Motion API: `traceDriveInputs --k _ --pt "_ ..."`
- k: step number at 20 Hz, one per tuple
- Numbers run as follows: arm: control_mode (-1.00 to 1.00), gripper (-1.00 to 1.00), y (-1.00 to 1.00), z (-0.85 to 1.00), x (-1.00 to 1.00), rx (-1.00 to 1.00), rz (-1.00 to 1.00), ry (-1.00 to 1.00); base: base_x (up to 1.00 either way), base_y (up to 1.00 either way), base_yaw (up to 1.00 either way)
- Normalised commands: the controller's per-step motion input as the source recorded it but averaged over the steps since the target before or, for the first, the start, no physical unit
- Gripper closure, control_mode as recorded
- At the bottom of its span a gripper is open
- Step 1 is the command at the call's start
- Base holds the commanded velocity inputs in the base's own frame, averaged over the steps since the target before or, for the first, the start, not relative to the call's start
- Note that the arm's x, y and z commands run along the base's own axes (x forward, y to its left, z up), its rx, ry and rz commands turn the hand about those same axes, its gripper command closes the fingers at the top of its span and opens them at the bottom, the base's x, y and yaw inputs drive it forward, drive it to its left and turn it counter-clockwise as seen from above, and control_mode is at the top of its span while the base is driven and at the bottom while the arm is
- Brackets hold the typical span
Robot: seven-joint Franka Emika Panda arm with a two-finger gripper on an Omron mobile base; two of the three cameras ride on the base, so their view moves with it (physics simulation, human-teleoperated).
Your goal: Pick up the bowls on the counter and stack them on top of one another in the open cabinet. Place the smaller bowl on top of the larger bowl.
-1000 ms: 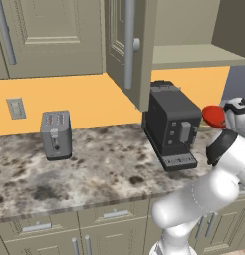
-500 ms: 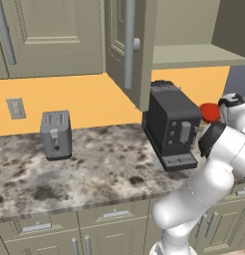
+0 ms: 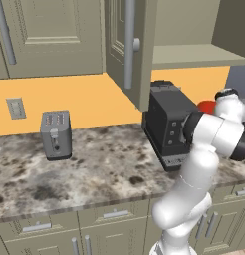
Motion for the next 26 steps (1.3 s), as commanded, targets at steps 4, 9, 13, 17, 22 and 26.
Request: traceDriveInputs --k 4,9,13,17,22,26 --pt "-1.00 1.00 -0.22 -0.06 0.30 0.04 0.00 0.01 0.00 0.00 0.00" --pt "-1.00 1.00 -0.13 -0.21 0.32 0.02 0.00 0.02 0.00 0.00 0.00" --pt "-1.00 1.00 -0.01 -0.26 0.31 0.00 0.00 0.04 0.00 0.00 0.00" --pt "-1.00 1.00 0.01 -0.16 0.31 0.00 0.00 0.05 0.00 0.00 0.00" --pt "-1.00 1.00 0.15 -0.08 0.28 0.00 0.00 0.05 0.00 0.00 0.00" --pt "-1.00 1.00 0.21 -0.09 0.24 0.00 0.00 0.04 0.00 0.00 0.00"
